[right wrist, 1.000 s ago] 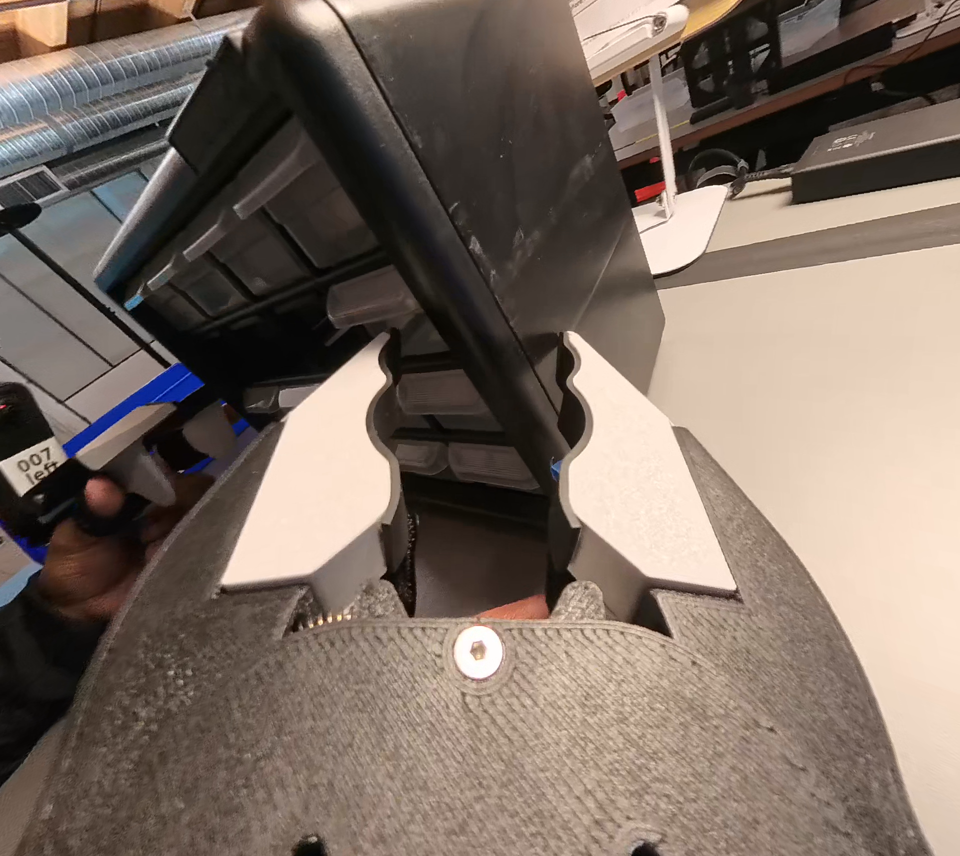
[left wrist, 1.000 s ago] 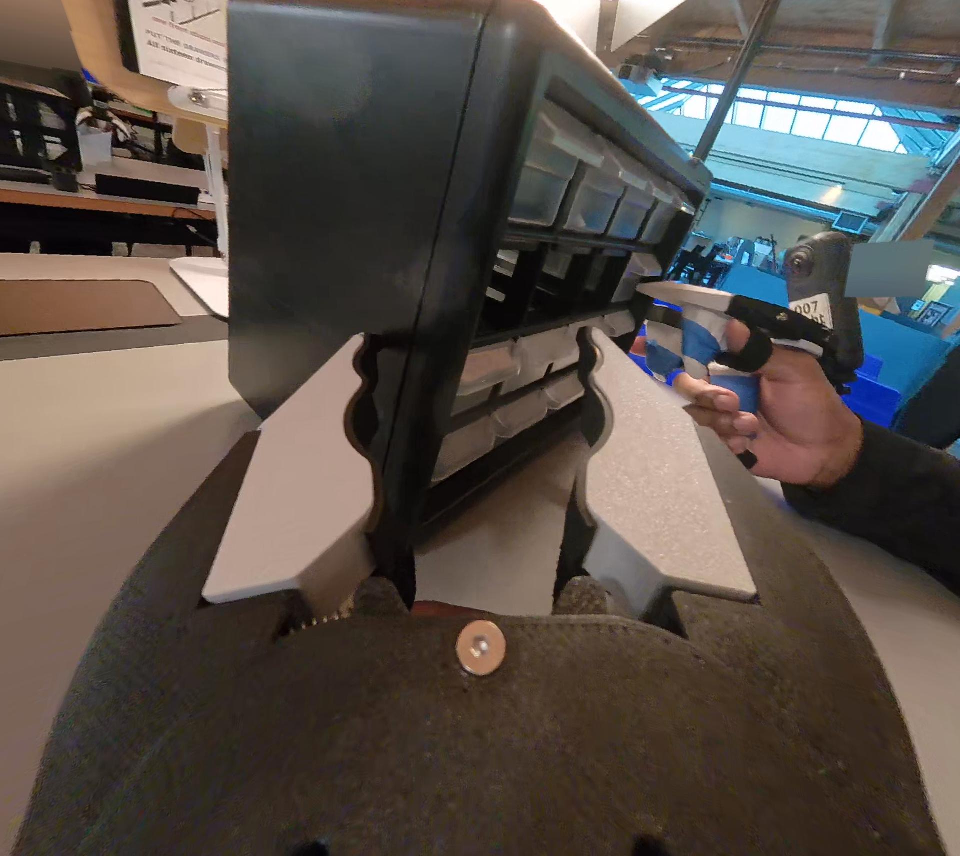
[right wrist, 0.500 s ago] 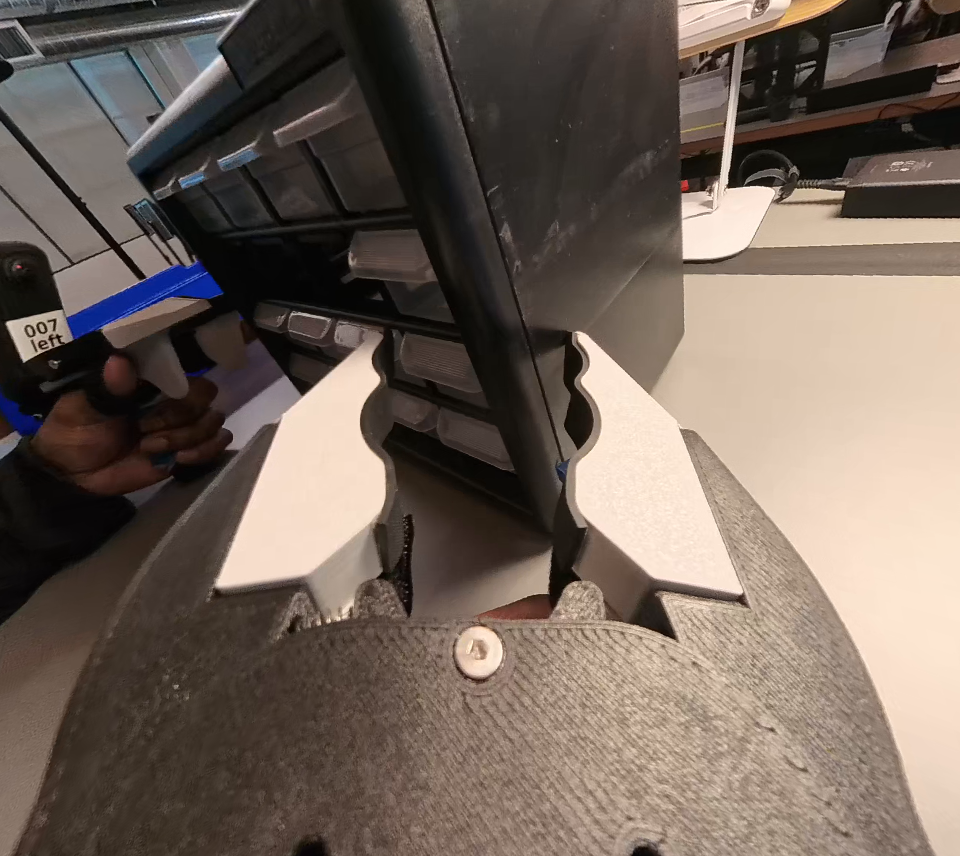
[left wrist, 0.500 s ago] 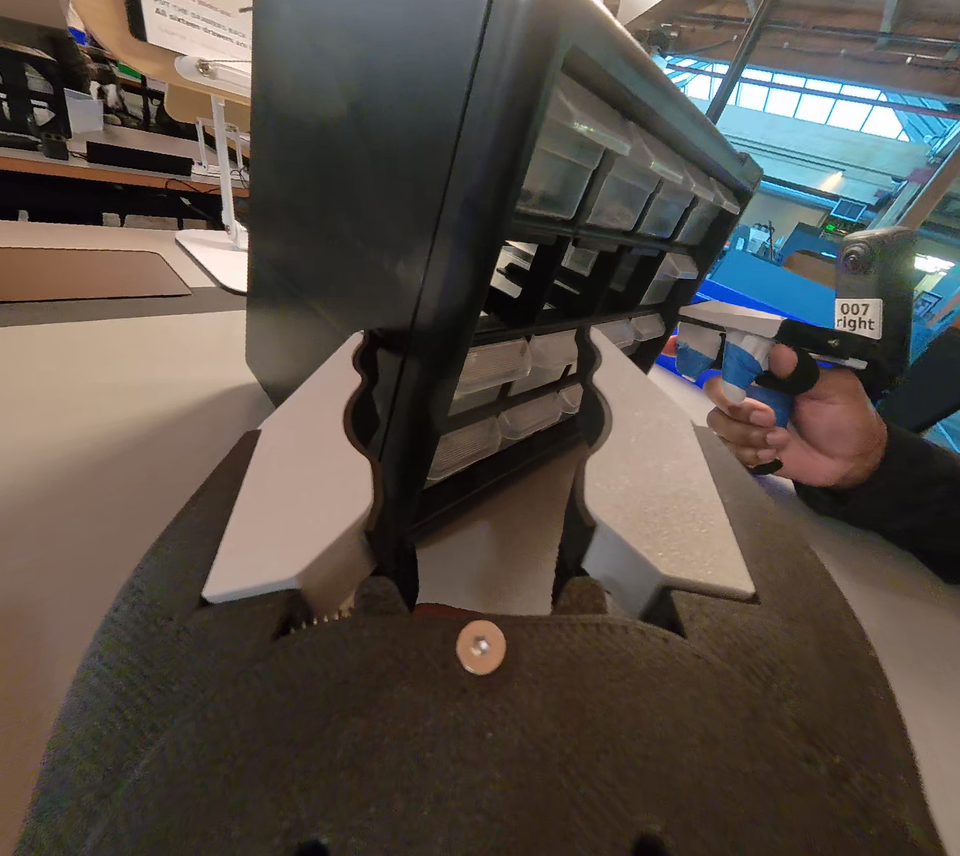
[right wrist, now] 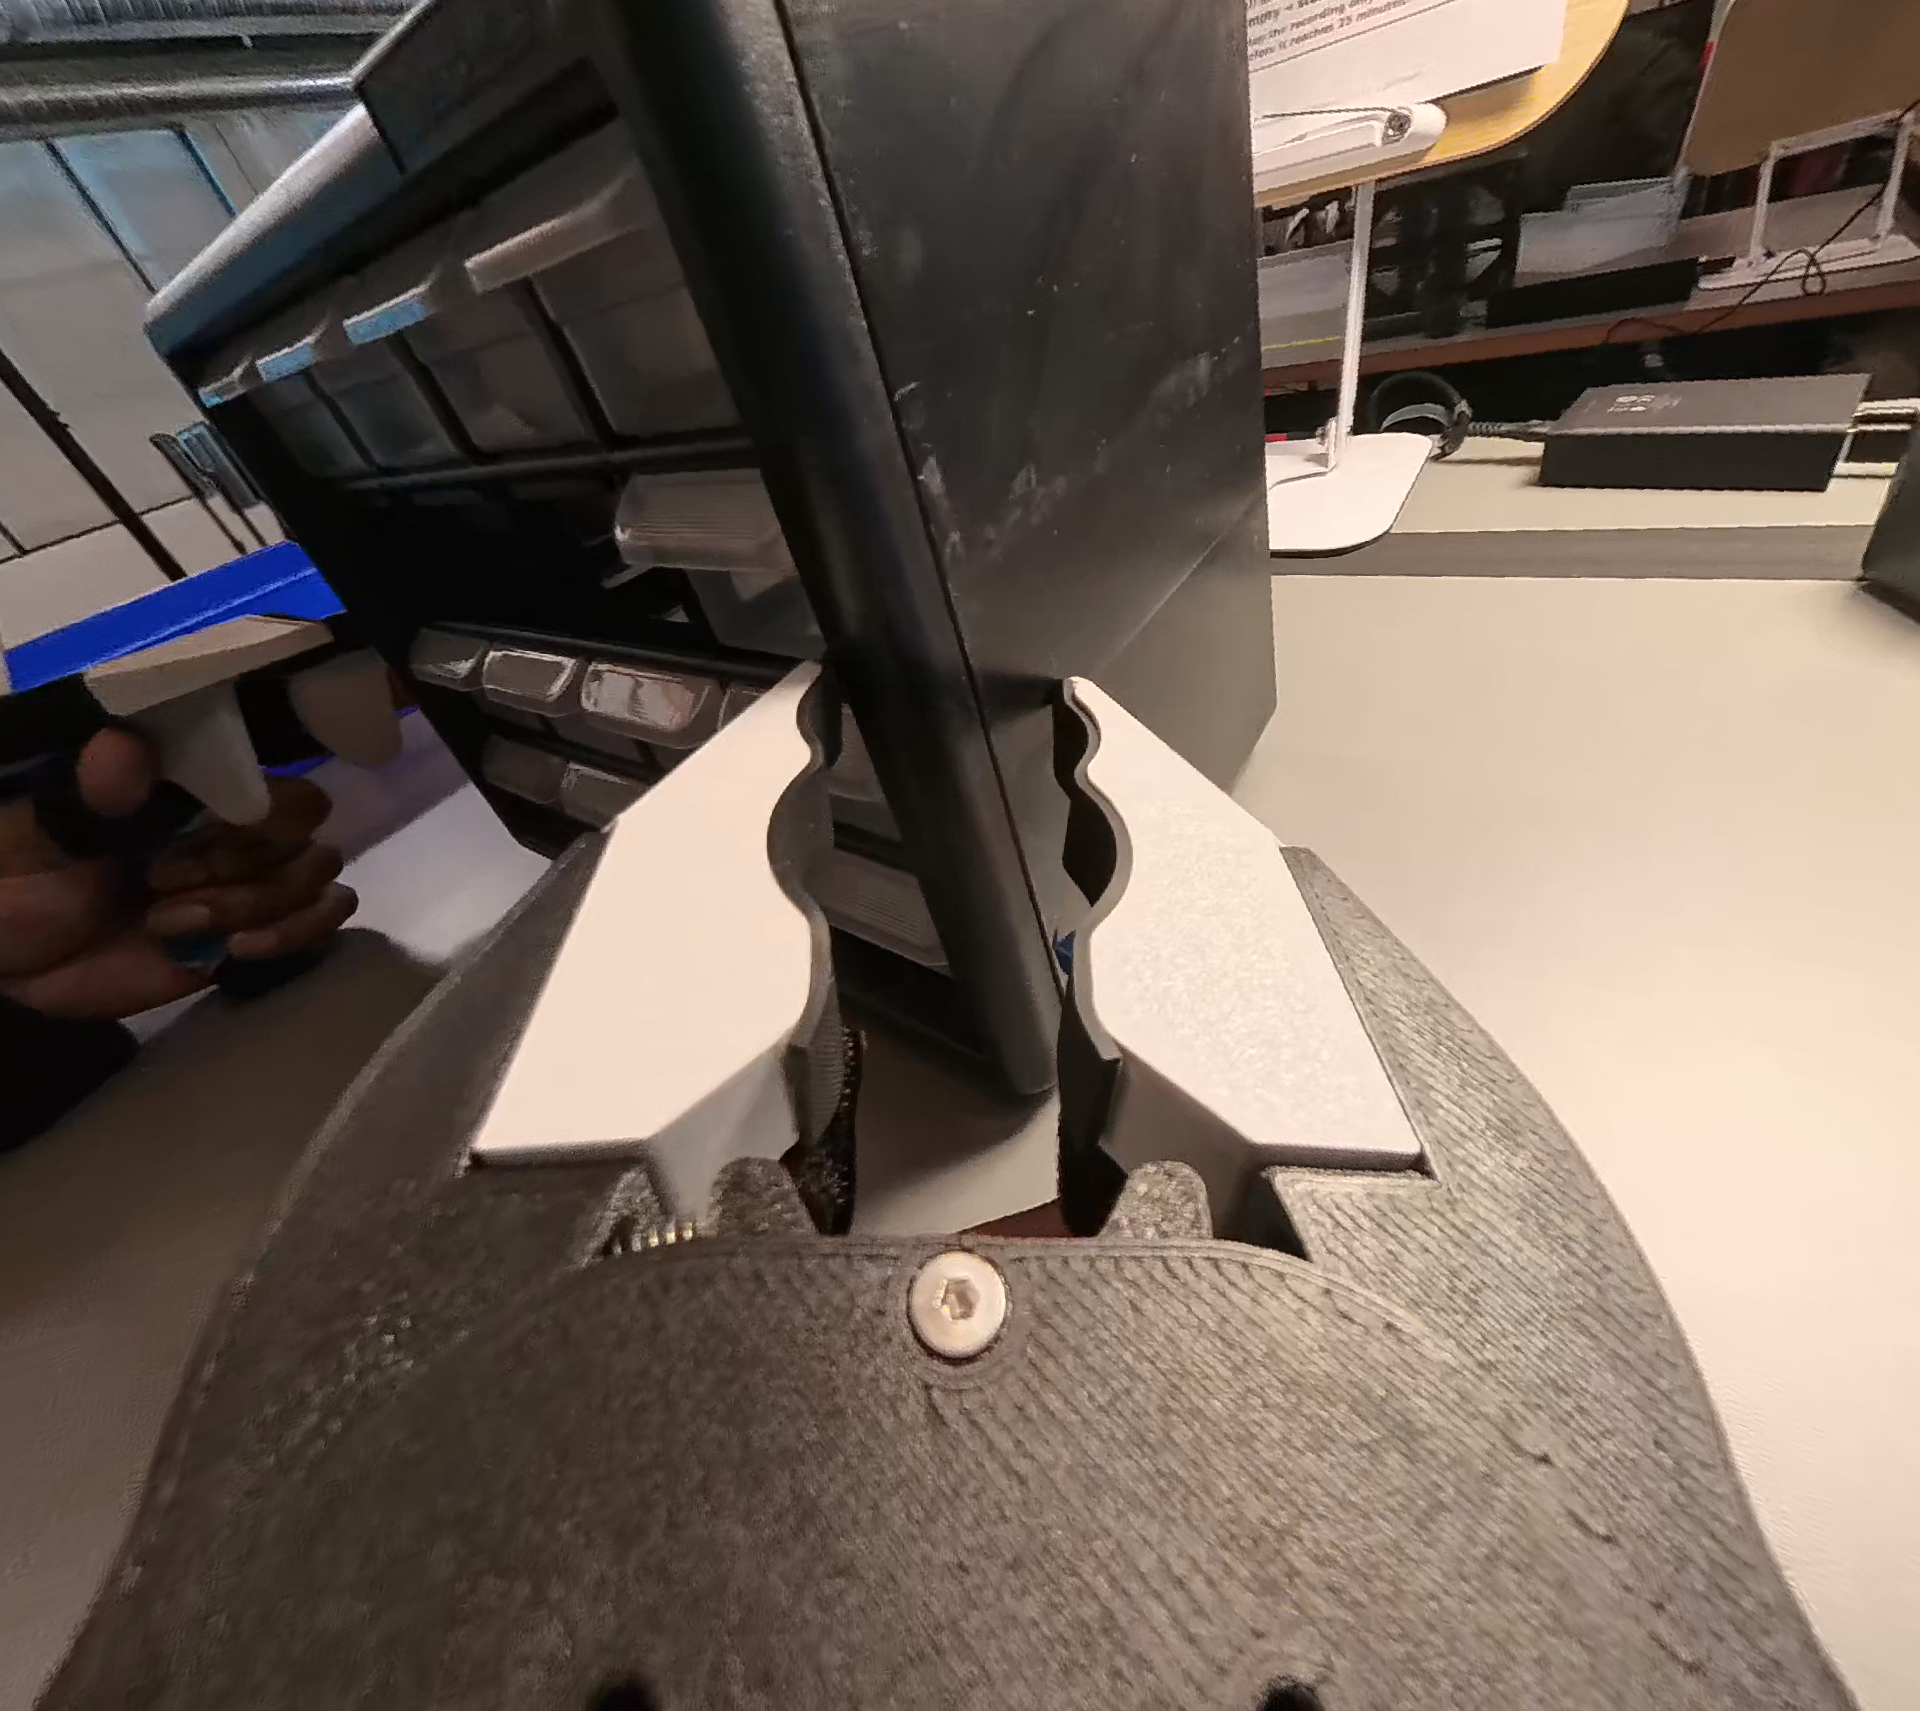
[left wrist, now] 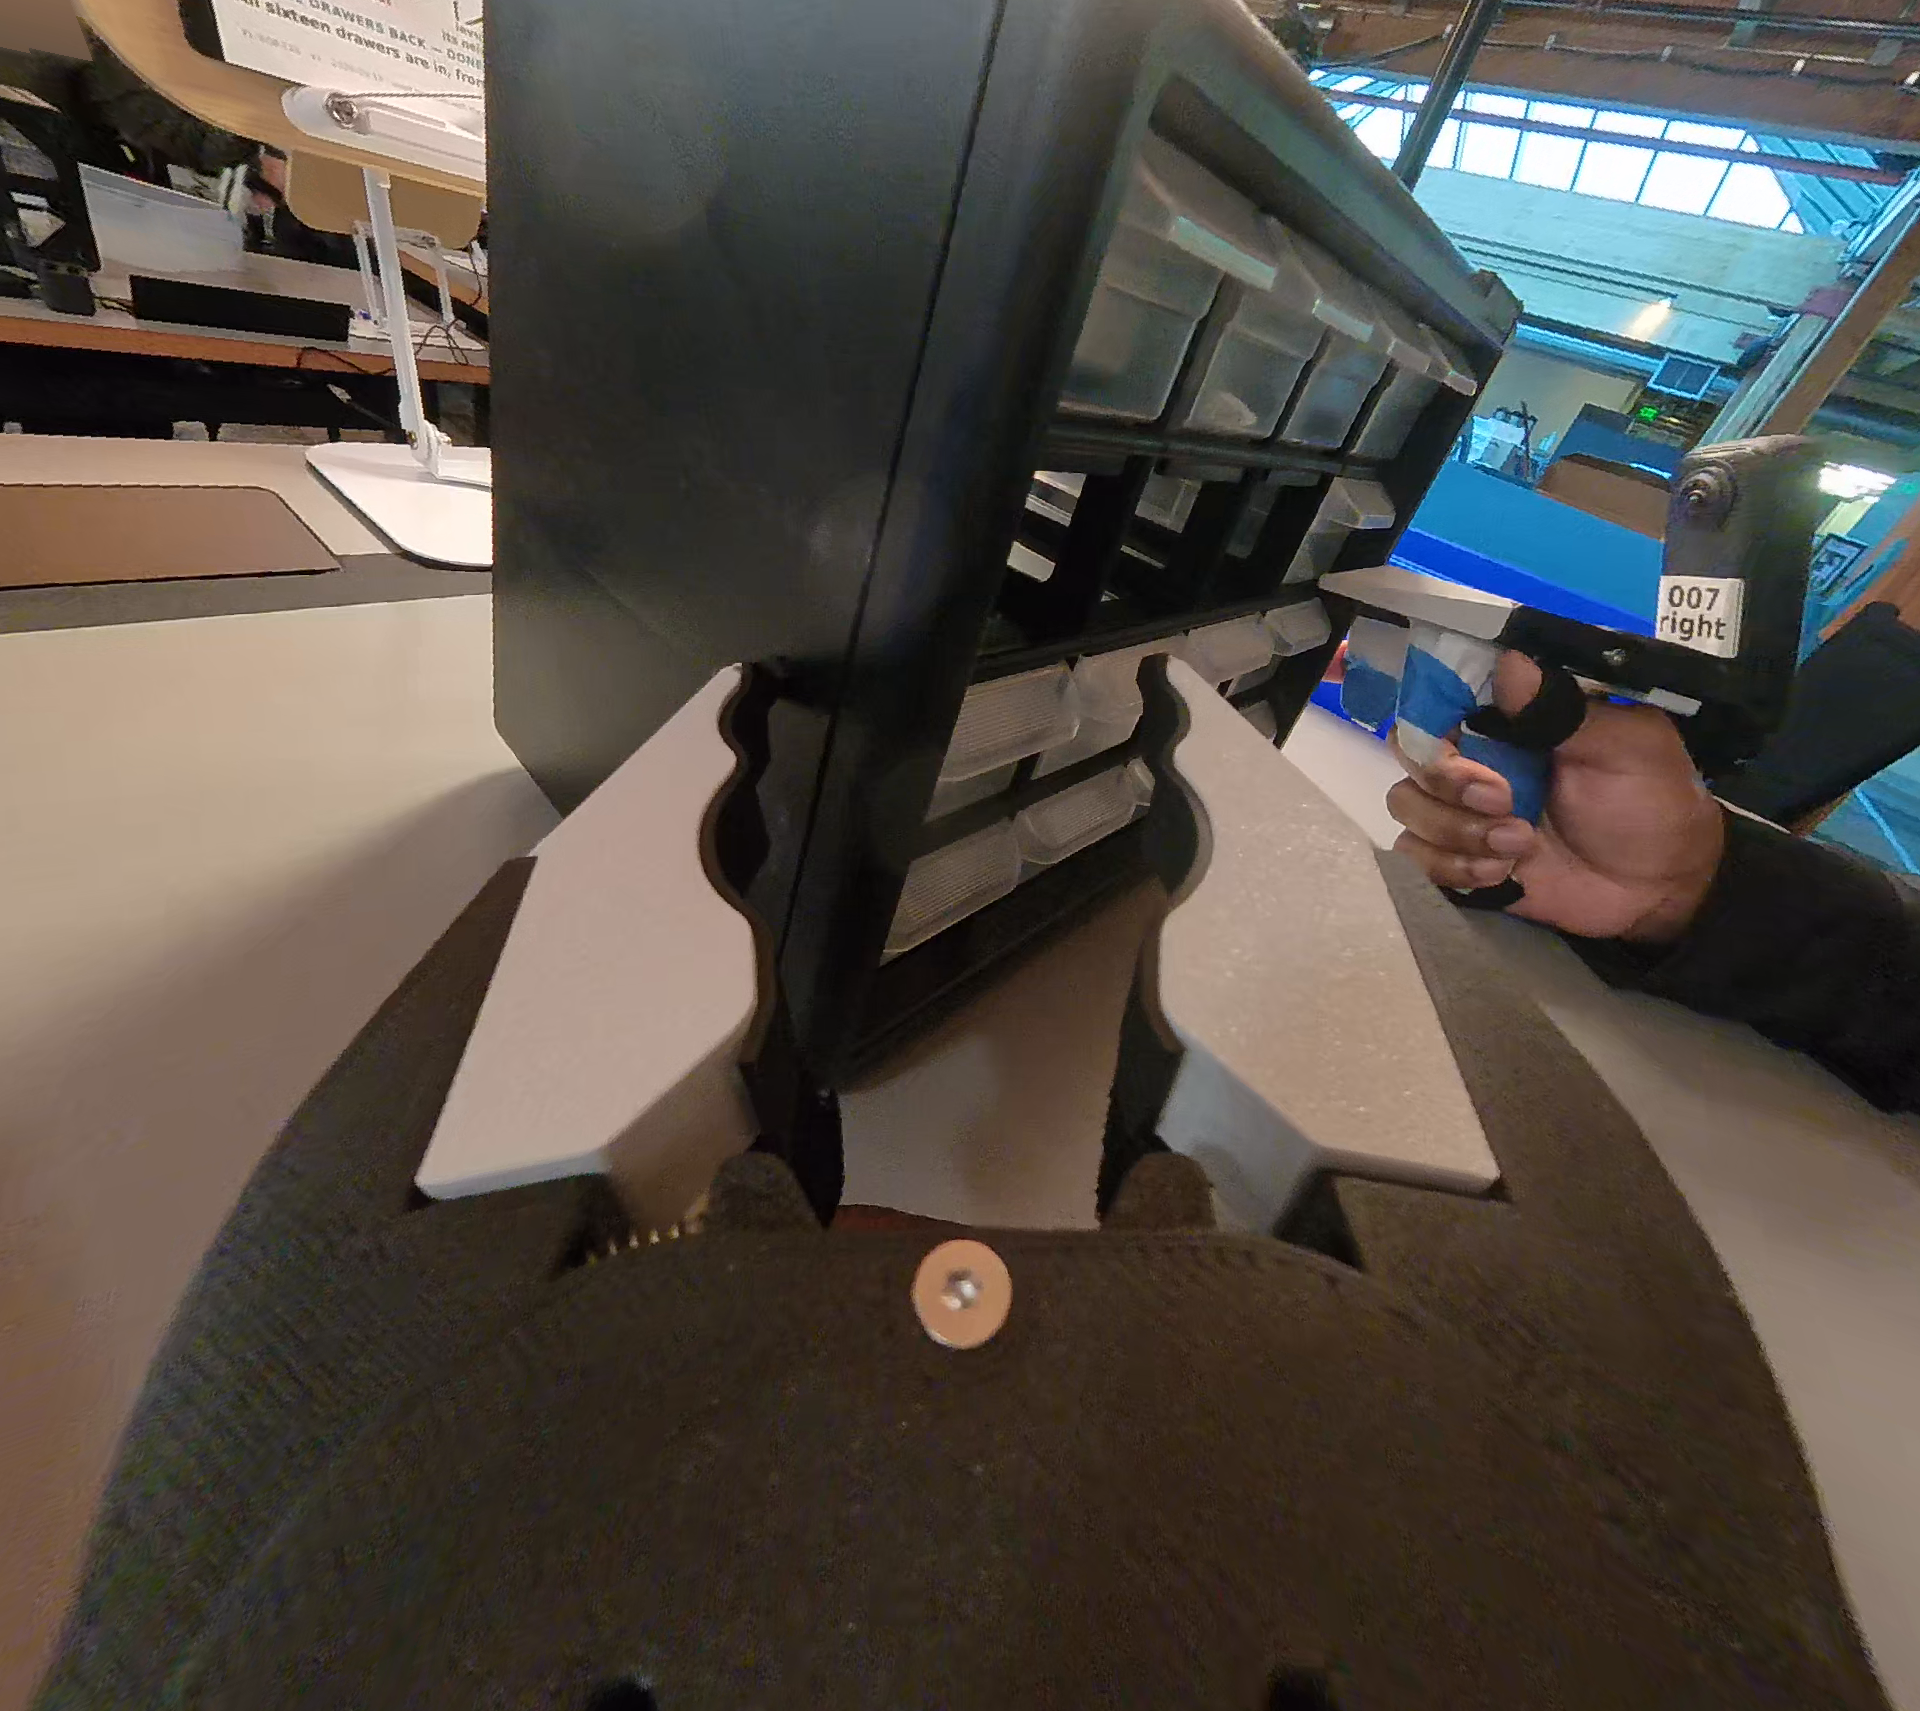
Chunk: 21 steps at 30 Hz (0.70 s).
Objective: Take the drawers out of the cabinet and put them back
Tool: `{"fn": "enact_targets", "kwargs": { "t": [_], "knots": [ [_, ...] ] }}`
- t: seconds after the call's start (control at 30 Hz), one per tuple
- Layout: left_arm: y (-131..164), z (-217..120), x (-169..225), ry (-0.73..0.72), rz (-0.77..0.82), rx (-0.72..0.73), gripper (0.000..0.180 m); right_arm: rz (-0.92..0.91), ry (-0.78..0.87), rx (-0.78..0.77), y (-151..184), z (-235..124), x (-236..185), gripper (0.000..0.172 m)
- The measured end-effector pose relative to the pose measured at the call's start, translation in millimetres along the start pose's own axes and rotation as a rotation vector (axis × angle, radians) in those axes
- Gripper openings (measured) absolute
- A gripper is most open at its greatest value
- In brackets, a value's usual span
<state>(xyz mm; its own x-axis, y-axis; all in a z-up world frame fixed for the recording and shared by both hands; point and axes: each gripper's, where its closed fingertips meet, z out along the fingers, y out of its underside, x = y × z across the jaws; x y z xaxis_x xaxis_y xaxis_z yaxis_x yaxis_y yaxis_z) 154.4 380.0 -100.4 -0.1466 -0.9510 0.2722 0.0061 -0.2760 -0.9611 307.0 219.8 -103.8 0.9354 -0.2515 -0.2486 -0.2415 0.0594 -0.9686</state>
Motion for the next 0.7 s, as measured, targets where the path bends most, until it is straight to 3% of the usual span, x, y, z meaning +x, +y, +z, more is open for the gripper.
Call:
{"fn": "enact_targets", "kwargs": {
  "t": [0.2,0.33,0.47,0.7],
  "knots": [
    [-3.2,-4.4,-0.3,-0.028,0.059,0.003,0.068,-0.009,0.003,-0.002,0.1,0.1,0.1,0.042],
    [-20.5,-29.7,4.7,-0.103,0.067,0.069,0.068,-0.020,0.000,-0.007,0.3,0.1,0.1,0.042],
    [-40.6,-85.3,12.6,-0.201,-0.029,0.114,0.068,-0.026,-0.002,-0.009,0.4,0.1,0.2,0.042],
    [-80.0,-215.3,-29.5,-0.633,0.076,-0.145,0.069,-0.038,-0.001,-0.025,0.2,-0.1,0.1,0.042]
  ]
}}
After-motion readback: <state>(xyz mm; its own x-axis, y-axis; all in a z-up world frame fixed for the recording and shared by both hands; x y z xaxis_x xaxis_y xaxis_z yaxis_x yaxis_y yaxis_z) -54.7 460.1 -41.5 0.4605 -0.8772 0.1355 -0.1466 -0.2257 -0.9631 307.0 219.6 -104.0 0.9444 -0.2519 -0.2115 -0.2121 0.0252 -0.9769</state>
